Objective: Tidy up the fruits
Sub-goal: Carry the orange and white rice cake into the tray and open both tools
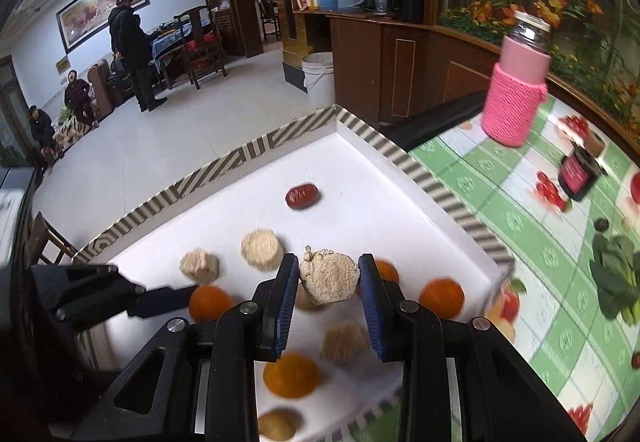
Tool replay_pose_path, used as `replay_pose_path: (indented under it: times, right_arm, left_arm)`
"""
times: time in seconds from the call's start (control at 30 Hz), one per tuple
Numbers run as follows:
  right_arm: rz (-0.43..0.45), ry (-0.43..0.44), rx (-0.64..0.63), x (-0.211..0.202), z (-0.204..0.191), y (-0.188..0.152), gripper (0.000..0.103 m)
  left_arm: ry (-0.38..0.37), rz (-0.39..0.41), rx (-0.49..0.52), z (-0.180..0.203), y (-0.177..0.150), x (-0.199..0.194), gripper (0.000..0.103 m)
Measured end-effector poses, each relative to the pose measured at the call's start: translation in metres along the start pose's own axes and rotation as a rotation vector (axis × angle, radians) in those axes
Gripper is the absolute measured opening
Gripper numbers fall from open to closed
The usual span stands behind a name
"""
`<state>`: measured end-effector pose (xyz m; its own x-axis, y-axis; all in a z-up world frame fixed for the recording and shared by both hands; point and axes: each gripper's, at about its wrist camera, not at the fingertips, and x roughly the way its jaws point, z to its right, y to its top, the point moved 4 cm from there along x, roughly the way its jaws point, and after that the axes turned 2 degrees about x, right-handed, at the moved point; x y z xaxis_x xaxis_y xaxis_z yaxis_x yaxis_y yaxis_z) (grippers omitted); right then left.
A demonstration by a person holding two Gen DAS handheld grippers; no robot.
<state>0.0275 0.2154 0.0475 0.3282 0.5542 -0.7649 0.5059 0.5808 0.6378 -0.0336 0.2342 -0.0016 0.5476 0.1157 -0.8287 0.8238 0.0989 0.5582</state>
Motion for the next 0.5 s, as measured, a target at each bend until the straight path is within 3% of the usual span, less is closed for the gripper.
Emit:
replay_pose_path:
  times: [0.5]
  right_arm:
    - [-0.098, -0.008, -0.052, 0.072, -0.004, 0.021, 0.032]
  left_arm:
    - [0.006, -0.032, -0.034, -0.008, 0.001, 0.010, 0.027]
